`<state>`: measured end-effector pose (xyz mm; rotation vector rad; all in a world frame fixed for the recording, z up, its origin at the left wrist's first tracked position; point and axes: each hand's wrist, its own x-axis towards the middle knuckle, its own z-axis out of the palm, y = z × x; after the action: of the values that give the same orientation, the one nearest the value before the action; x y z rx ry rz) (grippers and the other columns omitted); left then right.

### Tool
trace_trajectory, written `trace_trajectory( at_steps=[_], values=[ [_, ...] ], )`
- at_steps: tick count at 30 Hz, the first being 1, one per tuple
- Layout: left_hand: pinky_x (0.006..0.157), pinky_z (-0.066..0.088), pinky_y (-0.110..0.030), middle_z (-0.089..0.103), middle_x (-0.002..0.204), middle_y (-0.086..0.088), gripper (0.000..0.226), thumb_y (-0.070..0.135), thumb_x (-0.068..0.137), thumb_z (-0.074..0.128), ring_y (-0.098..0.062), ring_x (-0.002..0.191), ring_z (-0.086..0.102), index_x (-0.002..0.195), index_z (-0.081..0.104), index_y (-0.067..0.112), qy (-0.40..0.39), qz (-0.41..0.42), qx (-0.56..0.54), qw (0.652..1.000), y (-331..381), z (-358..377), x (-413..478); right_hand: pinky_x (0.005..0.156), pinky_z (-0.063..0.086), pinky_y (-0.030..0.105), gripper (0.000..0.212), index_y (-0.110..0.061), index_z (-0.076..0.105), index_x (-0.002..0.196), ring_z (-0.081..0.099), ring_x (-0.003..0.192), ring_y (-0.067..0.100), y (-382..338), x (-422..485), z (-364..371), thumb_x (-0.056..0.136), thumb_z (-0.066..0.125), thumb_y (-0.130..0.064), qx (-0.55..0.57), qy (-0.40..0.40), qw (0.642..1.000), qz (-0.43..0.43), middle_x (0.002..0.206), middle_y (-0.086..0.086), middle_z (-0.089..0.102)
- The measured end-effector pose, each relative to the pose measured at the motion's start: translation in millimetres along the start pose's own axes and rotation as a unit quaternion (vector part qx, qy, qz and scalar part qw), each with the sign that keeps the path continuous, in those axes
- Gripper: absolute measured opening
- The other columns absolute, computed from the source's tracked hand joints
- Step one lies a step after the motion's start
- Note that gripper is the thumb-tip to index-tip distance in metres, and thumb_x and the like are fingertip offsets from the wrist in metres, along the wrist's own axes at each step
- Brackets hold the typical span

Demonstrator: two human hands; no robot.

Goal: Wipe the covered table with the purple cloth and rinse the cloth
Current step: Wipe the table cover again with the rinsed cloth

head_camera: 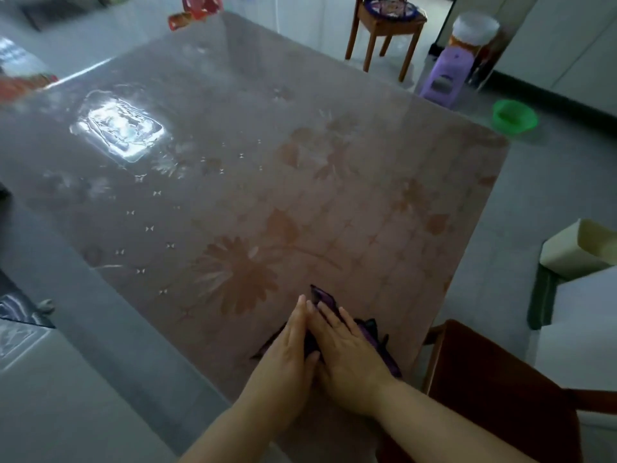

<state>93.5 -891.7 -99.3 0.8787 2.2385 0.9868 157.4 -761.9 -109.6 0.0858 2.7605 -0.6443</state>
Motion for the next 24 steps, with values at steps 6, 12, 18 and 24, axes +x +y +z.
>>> trace_trajectory(
  at_steps=[6,12,18,24],
  values=[
    [0.105,0.011,-0.007,-0.026,0.137,0.04,0.085,0.064,0.065,0.029,0.019,0.128,-0.01,0.126,-0.029,0.051,0.076,-0.045,0.012,0.996,-23,-23,-22,0.11,0.006,0.041,0.078,-0.033,0.001,0.146,0.026,0.136,0.022,-38,21,40,0.081,0.034,-0.058,-0.128,-0.07,0.988,-0.055,0.157,-0.001,0.001],
    [0.107,0.006,-0.012,-0.001,0.151,0.026,0.059,0.06,0.09,0.012,0.005,0.138,-0.005,0.143,0.004,0.036,0.101,-0.044,0.113,0.988,-56,-31,26,0.116,-0.007,0.045,0.067,-0.033,0.013,0.147,-0.001,0.144,0.016,-18,112,-9,0.089,0.041,-0.049,-0.171,-0.072,0.955,-0.232,0.157,-0.008,0.008],
    [0.111,-0.008,-0.015,-0.014,0.145,0.024,0.068,0.07,0.074,0.003,0.008,0.135,-0.016,0.134,-0.011,0.042,0.208,-0.139,0.063,0.966,0,-25,126,0.115,-0.016,0.032,0.071,-0.02,-0.006,0.148,-0.017,0.142,0.013,51,155,-71,0.095,0.04,-0.03,-0.05,-0.081,0.961,-0.258,0.157,-0.001,-0.012],
    [0.11,0.001,-0.035,0.024,0.151,-0.001,0.072,0.065,0.087,0.005,-0.02,0.14,0.007,0.144,-0.001,0.023,0.092,-0.242,0.196,0.946,59,76,128,0.116,-0.005,0.03,0.058,-0.034,0.011,0.146,-0.006,0.144,0.008,174,81,-103,0.092,0.033,-0.036,-0.014,-0.064,0.963,-0.261,0.156,-0.012,-0.005]
  ],
)
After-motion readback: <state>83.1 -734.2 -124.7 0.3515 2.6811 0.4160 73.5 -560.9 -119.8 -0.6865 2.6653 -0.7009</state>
